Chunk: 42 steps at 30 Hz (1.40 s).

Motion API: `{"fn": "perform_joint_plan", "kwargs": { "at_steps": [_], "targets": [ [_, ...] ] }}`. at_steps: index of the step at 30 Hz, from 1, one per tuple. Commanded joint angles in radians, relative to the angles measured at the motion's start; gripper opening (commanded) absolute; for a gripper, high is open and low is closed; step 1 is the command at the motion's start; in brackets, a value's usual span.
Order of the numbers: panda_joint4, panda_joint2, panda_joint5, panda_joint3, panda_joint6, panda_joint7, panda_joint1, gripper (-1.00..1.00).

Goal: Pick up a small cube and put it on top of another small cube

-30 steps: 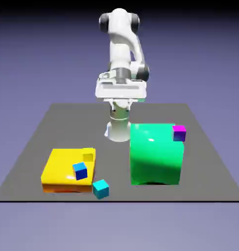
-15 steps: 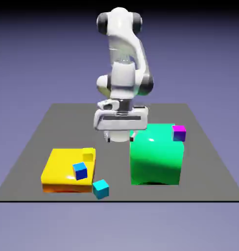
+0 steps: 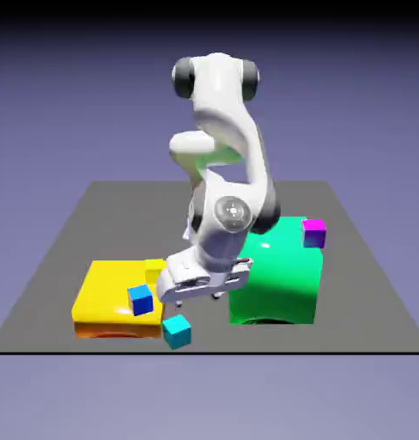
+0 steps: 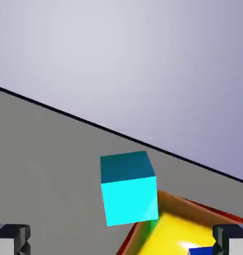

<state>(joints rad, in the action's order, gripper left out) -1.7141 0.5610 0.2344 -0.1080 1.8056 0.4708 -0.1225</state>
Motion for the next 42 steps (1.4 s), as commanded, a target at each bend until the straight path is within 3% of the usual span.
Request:
{"fn": "perform_joint_plan", "kwargs": {
  "at_steps": [1, 13, 21, 22, 29, 42],
  "targets": [
    [0.035, 0.036, 0.008, -0.003, -0.04, -0.009, -0.004, 0.0],
    [0.456, 0.471, 0.098, -0.045, -0.513, -0.113, -0.046, 0.0],
    [0.261, 0.439, 0.11, -0.048, -0.354, -0.075, -0.026, 0.0],
    [0.261, 0.439, 0.11, -0.048, -0.354, -0.075, -0.026, -1.0],
    [0.46, 0.457, 0.104, -0.029, -0.513, -0.101, -0.063, -1.0],
    [0.456, 0.24, -0.06, 0.439, -0.706, 0.422, -0.039, -1.0]
  ]
}}
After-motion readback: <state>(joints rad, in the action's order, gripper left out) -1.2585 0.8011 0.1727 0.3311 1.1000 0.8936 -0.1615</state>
